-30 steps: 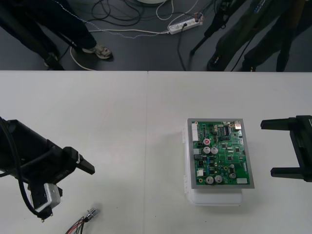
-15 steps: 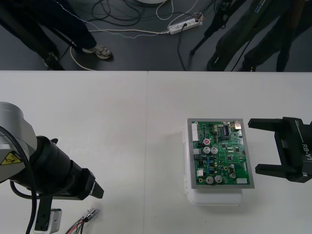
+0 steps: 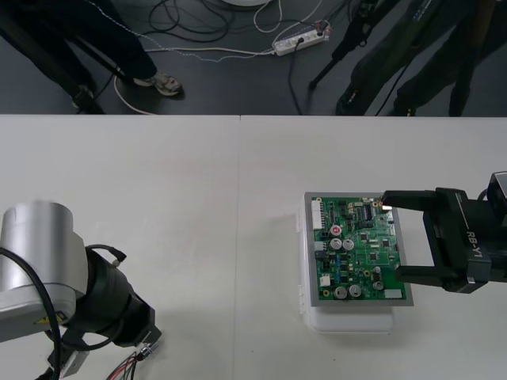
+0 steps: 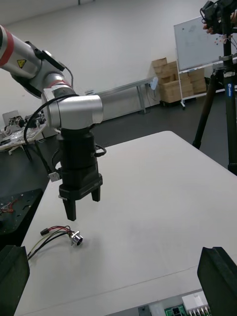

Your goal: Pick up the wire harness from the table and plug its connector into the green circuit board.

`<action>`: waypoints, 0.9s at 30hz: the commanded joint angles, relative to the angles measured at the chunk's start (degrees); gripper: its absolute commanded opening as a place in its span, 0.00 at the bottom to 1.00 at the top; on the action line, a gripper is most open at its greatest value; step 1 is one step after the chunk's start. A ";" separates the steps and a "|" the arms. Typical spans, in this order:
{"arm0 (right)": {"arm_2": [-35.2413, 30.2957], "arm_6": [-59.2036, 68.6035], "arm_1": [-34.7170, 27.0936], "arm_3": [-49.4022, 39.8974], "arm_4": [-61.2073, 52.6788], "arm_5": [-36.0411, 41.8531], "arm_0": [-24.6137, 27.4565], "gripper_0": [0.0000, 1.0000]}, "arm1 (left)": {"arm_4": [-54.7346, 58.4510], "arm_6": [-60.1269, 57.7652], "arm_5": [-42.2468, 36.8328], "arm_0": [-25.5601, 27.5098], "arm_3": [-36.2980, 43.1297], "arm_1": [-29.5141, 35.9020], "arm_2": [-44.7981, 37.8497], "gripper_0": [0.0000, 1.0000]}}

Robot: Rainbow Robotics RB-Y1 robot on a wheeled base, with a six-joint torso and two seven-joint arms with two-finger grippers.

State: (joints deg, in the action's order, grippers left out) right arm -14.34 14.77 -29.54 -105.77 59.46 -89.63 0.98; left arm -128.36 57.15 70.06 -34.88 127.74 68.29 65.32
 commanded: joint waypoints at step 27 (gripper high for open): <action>0.10 -13.71 0.97 0.92 2.85 -0.37 -6.87 1.00 | -7.52 -2.13 -11.70 -9.33 -10.24 -7.12 21.17 1.00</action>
State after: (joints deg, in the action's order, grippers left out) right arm -14.16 3.50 -29.31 -104.93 62.00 -89.63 -3.80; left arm -137.16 57.15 60.47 -42.51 118.46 63.12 85.02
